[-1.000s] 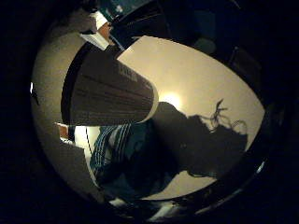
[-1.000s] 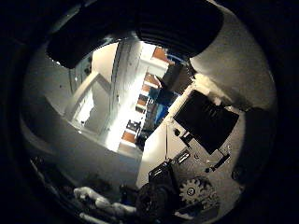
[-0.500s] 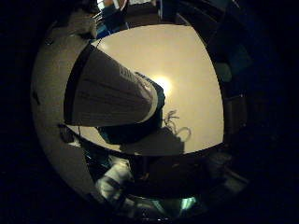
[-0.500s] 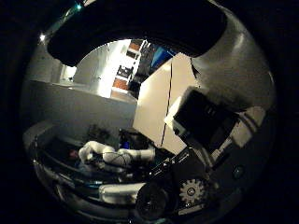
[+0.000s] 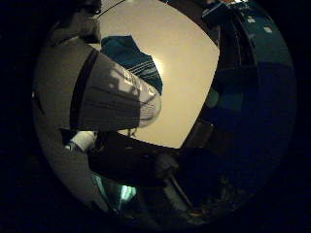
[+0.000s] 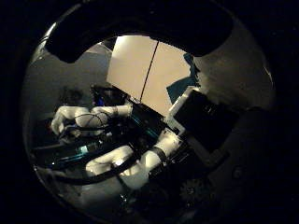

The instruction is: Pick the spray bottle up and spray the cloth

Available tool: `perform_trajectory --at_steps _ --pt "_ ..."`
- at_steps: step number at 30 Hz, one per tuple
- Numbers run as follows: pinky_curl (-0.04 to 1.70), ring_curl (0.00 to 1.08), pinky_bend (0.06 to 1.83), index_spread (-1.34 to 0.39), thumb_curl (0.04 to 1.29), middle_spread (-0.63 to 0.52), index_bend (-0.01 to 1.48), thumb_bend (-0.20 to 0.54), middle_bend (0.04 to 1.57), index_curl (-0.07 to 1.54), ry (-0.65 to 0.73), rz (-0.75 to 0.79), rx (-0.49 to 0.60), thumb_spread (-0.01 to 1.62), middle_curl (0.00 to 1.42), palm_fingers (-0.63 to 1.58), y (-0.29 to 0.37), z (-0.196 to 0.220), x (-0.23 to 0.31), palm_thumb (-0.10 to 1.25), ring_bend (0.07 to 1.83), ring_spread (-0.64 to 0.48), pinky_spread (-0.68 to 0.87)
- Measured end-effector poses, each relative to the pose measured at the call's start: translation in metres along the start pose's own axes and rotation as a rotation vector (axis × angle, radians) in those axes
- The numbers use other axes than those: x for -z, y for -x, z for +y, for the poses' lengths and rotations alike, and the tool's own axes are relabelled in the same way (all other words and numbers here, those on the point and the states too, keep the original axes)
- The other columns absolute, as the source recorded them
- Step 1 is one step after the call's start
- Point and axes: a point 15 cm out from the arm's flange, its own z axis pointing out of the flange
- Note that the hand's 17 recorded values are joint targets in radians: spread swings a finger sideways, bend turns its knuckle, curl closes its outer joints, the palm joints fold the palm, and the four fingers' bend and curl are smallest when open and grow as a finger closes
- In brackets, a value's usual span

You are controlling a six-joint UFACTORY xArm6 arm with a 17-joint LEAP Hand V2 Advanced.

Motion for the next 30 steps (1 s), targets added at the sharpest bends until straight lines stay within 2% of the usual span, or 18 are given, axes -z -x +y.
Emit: perform_trajectory --at_steps 13,20,30 --pt "0.72 0.64 1.4 -0.18 0.88 -0.08 1.14 -0.021 1.35 0.74 0.351 0.142 0.188 0.63 0.67 1.18 0.058 -0.024 -0.024 1.01 1.45 -0.17 -0.18" --pt "0.73 0.64 1.39 -0.18 0.88 -0.08 1.15 -0.02 1.36 0.75 0.554 0.271 0.271 0.63 0.67 1.18 0.073 -0.032 -0.033 1.01 1.45 -0.17 -0.19" --pt "0.74 0.64 1.38 -0.18 0.88 -0.08 1.15 -0.02 1.35 0.75 0.71 0.327 0.307 0.65 0.68 1.18 0.082 -0.049 -0.066 1.0 1.45 -0.17 -0.19"
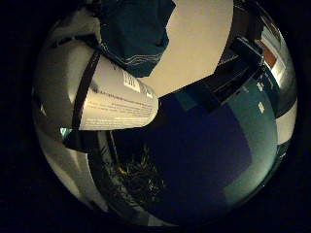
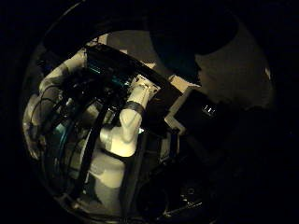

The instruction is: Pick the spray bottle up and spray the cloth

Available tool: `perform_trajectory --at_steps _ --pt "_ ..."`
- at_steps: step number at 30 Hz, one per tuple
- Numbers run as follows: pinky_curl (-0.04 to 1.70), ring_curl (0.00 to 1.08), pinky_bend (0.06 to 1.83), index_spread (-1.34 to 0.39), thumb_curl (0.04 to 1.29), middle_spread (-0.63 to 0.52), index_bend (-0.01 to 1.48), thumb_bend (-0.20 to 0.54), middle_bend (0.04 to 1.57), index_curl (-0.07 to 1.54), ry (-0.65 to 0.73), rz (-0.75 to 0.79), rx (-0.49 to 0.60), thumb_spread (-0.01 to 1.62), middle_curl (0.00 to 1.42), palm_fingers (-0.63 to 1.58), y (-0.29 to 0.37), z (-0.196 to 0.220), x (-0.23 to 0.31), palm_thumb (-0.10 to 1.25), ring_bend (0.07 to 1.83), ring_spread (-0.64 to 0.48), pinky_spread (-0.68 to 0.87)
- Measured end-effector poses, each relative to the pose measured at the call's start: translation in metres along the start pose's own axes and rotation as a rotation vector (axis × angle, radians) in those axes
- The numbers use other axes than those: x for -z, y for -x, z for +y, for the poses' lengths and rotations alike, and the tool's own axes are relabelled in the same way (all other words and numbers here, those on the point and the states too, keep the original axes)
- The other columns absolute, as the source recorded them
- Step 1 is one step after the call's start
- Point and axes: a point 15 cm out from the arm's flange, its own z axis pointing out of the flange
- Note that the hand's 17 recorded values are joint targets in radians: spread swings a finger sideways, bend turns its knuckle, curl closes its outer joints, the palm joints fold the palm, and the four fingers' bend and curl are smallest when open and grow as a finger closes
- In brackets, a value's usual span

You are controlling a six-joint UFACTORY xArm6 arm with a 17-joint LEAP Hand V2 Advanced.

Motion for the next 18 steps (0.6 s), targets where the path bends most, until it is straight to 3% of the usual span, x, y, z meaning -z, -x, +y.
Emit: perform_trajectory --at_steps 11,18 --pt "0.74 0.64 1.39 -0.19 0.88 -0.08 1.15 -0.02 1.35 0.75 0.006 0.002 -0.024 0.67 0.68 1.18 -0.007 0.012 0.003 1.0 1.45 -0.17 -0.19" --pt "0.75 0.64 1.38 -0.19 0.88 -0.08 1.15 -0.02 1.35 0.75 -0.093 0.011 -0.081 0.67 0.68 1.18 -0.018 0.033 0.042 1.0 1.45 -0.17 -0.19"
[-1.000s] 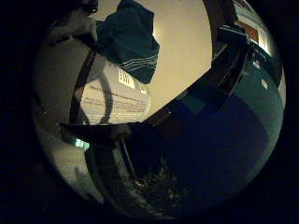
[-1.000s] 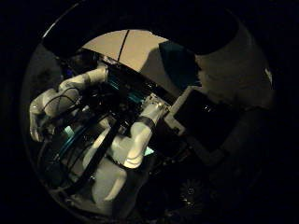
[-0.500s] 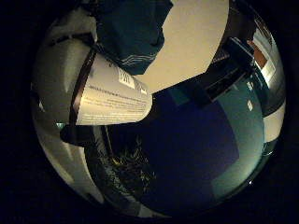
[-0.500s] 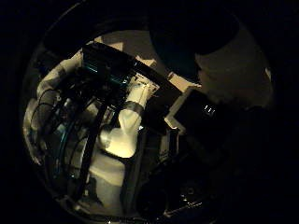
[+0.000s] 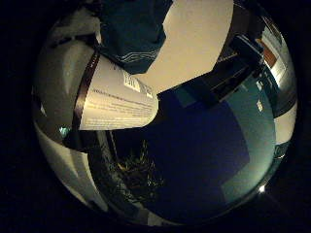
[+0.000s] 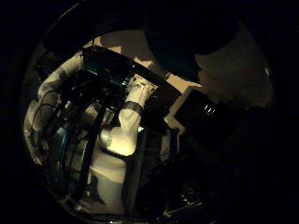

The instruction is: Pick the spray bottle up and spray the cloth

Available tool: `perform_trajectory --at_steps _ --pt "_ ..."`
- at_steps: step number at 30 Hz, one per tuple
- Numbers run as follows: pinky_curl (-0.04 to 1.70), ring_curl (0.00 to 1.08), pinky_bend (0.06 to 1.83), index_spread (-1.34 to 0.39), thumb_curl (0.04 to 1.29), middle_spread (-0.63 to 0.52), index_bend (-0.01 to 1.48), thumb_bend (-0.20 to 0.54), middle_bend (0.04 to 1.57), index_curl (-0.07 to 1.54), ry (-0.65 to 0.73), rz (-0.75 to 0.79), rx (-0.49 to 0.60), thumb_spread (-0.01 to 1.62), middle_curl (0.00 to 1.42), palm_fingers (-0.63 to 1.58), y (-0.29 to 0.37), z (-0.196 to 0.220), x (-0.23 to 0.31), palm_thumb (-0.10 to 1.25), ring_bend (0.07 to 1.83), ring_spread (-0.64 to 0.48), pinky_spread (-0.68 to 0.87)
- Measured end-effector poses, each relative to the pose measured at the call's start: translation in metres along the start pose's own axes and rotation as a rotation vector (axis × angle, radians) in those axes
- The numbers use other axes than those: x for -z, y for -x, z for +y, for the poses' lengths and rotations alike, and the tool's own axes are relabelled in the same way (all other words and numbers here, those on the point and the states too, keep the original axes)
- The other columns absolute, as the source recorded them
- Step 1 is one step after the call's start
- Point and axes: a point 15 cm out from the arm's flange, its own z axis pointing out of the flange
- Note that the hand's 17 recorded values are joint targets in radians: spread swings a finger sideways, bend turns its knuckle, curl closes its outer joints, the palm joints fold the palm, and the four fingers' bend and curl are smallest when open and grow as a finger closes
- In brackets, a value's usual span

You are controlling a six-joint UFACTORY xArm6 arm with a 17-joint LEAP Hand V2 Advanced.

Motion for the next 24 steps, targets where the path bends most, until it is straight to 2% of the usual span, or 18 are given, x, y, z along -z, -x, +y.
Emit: perform_trajectory --at_steps 6,10,18,24 --pt "0.75 0.64 1.38 -0.19 0.88 -0.08 1.14 -0.02 1.35 0.75 -0.191 -0.072 -0.02 0.67 0.68 1.18 0.007 0.006 0.058 1.0 1.45 -0.17 -0.19" --pt "0.75 0.64 1.38 -0.2 0.88 -0.09 1.14 -0.02 1.35 0.75 -0.329 -0.124 0.004 0.67 0.68 1.18 0.021 0.001 0.095 1.0 1.45 -0.17 -0.2" --pt "0.75 0.65 1.38 -0.2 0.88 -0.09 1.13 -0.02 1.35 0.76 -0.585 -0.275 0.087 0.67 0.68 1.18 0.066 -0.036 0.146 1.0 1.46 -0.17 -0.19" --pt "0.75 0.65 1.39 -0.2 0.88 -0.09 1.13 -0.019 1.35 0.76 -0.882 -0.43 0.077 0.67 0.68 1.18 0.072 -0.056 0.207 1.01 1.46 -0.17 -0.19"
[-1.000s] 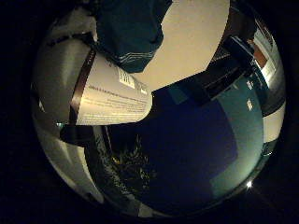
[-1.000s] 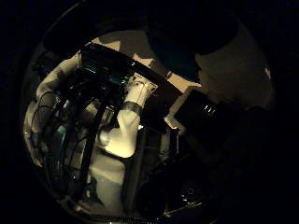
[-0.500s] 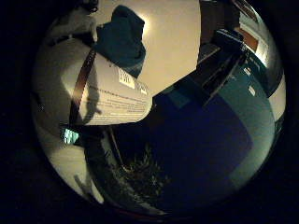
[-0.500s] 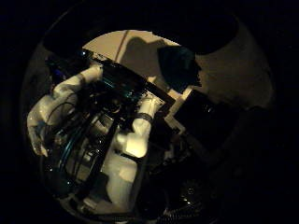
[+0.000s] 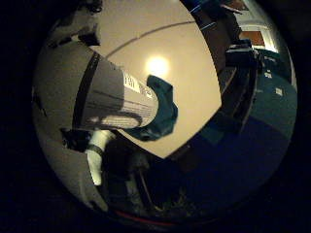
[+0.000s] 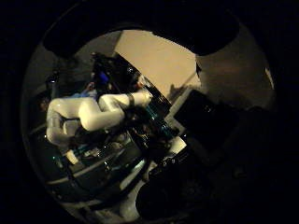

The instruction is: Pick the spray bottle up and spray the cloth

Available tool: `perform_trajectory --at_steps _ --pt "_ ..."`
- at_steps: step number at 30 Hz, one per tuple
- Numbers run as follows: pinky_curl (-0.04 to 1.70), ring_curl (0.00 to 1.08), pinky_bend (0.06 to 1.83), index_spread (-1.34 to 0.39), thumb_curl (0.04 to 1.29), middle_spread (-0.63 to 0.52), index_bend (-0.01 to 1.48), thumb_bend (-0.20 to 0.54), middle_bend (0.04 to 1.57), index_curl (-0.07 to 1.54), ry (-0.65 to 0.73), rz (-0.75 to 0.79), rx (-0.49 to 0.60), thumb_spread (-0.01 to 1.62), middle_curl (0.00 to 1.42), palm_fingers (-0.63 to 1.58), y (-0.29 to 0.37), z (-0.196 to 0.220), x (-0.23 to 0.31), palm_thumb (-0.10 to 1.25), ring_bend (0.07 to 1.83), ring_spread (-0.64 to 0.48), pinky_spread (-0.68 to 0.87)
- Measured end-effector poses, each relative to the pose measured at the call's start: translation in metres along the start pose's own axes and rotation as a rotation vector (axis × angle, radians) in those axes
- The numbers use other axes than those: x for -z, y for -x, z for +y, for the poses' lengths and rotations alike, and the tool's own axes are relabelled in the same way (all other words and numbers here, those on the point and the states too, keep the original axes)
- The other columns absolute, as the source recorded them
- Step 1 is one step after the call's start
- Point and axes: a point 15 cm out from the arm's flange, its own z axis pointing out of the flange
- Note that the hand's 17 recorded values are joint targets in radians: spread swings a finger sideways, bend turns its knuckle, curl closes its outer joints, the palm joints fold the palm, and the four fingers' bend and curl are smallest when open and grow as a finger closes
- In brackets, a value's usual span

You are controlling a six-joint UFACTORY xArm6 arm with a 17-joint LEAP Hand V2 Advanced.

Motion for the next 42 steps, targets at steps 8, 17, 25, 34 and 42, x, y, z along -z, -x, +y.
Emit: perform_trajectory --at_steps 8,17,25,34,42 --pt "0.75 0.65 1.39 -0.2 0.89 -0.09 1.13 -0.019 1.35 0.77 -0.221 -0.113 -0.036 0.67 0.68 1.18 0.004 -0.042 0.005 1.01 1.46 -0.17 -0.19" --pt "0.75 0.65 1.39 -0.2 0.89 -0.09 1.13 -0.02 1.35 0.76 -0.405 -0.23 -0.085 0.66 0.68 1.18 0.006 -0.062 -0.02 1.01 1.46 -0.17 -0.19" --pt "0.74 0.64 1.39 -0.2 0.89 -0.09 1.12 -0.02 1.35 0.76 -0.495 -0.331 -0.13 0.66 0.68 1.18 -0.005 -0.065 -0.053 1.01 1.46 -0.17 -0.19" --pt "0.74 0.64 1.39 -0.2 0.89 -0.08 1.13 -0.02 1.35 0.76 -0.61 -0.431 -0.206 0.66 0.68 1.18 -0.025 -0.062 -0.077 1.01 1.46 -0.17 -0.19" --pt "0.74 0.64 1.39 -0.2 0.89 -0.08 1.13 -0.02 1.35 0.76 -0.637 -0.508 -0.257 0.66 0.68 1.18 -0.027 -0.055 -0.103 1.01 1.46 -0.17 -0.19"
